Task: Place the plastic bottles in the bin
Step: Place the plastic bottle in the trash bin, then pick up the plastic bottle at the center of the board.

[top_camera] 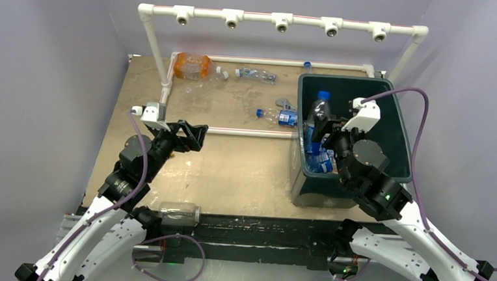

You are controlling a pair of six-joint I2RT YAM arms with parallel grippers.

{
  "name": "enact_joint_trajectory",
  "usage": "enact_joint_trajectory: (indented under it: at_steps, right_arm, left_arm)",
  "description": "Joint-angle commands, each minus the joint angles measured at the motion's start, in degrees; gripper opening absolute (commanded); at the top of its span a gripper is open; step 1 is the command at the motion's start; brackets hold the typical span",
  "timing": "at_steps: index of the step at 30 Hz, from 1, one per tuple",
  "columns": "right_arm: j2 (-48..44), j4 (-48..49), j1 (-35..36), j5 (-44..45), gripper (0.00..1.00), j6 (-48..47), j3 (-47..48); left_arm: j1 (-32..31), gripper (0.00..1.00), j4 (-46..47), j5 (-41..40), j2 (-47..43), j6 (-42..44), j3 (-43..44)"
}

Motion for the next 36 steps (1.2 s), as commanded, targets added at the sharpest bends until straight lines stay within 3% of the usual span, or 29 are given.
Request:
enact_joint_trajectory:
  at_steps: [1,12,23,30,36]
  right_arm:
    - [-1.06,-1.05,-0.18,-0.94,0.72,1.6,2.86]
    - [-2.23,-3.22,-0.18,-5.26,0.85,2.14,9.79]
    - [-1.34,7.56,-0.18,-48.89,0.86,-1.37,12.37]
    - [-6.35,18.71,-0.18,-57.22,0.87,0.64,3.83]
    - [-7.37,18.8,-0.18,-58.49,0.87,-0.08,2.22]
  left_arm:
    - [0.12,0.95,0.69,-0.02,-0.47,0.97,0.39]
    - [0.1,0.95,0.59,-0.19,-0.28,1.08,0.47]
    - [0.1,0.94,6.47,1.86,5.85,-2.12,-0.08]
    - [0.1,0.96,14.38,2.97,19.22,-9.33,4.57]
    - [0.02,0.96,21.48,3.28,36.03,-22.27,10.0]
